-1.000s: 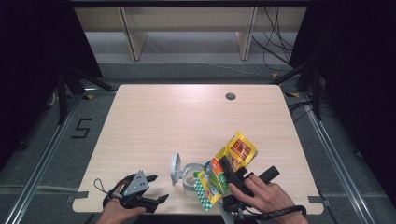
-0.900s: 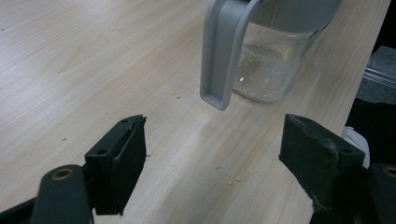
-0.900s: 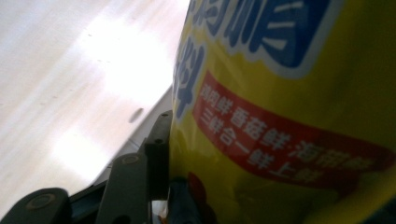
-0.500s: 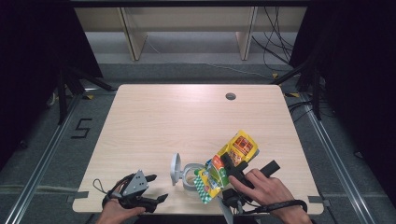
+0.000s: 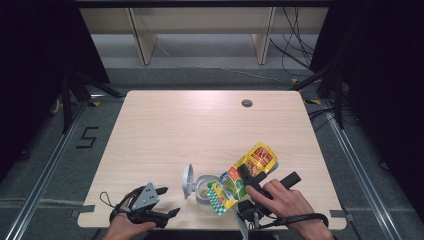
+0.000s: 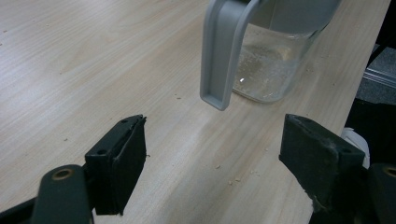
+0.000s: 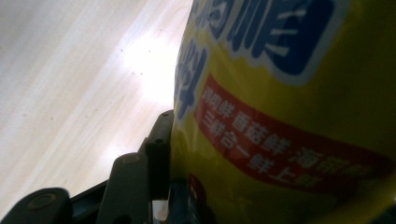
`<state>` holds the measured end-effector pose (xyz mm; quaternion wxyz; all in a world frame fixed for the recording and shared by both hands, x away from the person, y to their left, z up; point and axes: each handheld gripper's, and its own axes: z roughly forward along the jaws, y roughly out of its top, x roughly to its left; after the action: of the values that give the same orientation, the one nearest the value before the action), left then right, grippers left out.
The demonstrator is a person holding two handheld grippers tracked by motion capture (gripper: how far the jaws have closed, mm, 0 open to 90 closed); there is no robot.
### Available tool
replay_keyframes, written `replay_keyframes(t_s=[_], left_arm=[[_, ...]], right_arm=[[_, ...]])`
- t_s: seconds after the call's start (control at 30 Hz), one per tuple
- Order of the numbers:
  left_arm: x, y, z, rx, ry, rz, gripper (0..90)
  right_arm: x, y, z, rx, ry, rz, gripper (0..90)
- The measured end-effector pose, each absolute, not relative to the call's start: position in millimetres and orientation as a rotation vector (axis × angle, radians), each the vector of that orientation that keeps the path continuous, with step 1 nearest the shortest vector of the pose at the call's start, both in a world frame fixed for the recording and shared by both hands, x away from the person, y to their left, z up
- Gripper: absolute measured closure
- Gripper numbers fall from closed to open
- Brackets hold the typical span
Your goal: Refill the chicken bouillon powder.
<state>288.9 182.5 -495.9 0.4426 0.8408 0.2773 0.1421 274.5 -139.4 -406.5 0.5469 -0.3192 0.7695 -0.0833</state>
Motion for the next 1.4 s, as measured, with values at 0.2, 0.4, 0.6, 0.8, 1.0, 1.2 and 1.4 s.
replay_keyframes(t_s=[0.2, 0.4, 0.6, 0.8, 1.0, 1.2, 1.4], left_arm=[[289.6, 184.1, -495.0, 2.100, 0.684, 0.350, 21.9], [289.5, 183.5, -495.6, 2.094, 0.684, 0.362, 21.9], [289.1, 183.1, -495.9, 2.086, 0.693, 0.355, 21.9], [289.2, 183.2, -495.8, 2.087, 0.693, 0.355, 21.8], [289.7, 184.0, -495.1, 2.099, 0.687, 0.351, 21.8], [289.7, 184.0, -494.9, 2.100, 0.685, 0.352, 21.8], [289.6, 183.9, -494.8, 2.100, 0.685, 0.351, 21.8]], right_arm=[[273.2, -142.6, -406.0, -0.718, 1.832, -0.175, 53.3], [273.1, -142.0, -405.9, -0.725, 1.838, -0.192, 53.3], [271.6, -139.1, -408.1, -0.733, 1.815, -0.224, 53.5], [269.3, -138.3, -404.0, -0.736, 1.800, -0.209, 53.6], [270.7, -138.9, -407.6, -0.728, 1.818, -0.215, 53.6], [270.4, -137.9, -406.1, -0.754, 1.801, -0.214, 53.8], [269.8, -137.1, -408.1, -0.749, 1.793, -0.236, 53.8]])
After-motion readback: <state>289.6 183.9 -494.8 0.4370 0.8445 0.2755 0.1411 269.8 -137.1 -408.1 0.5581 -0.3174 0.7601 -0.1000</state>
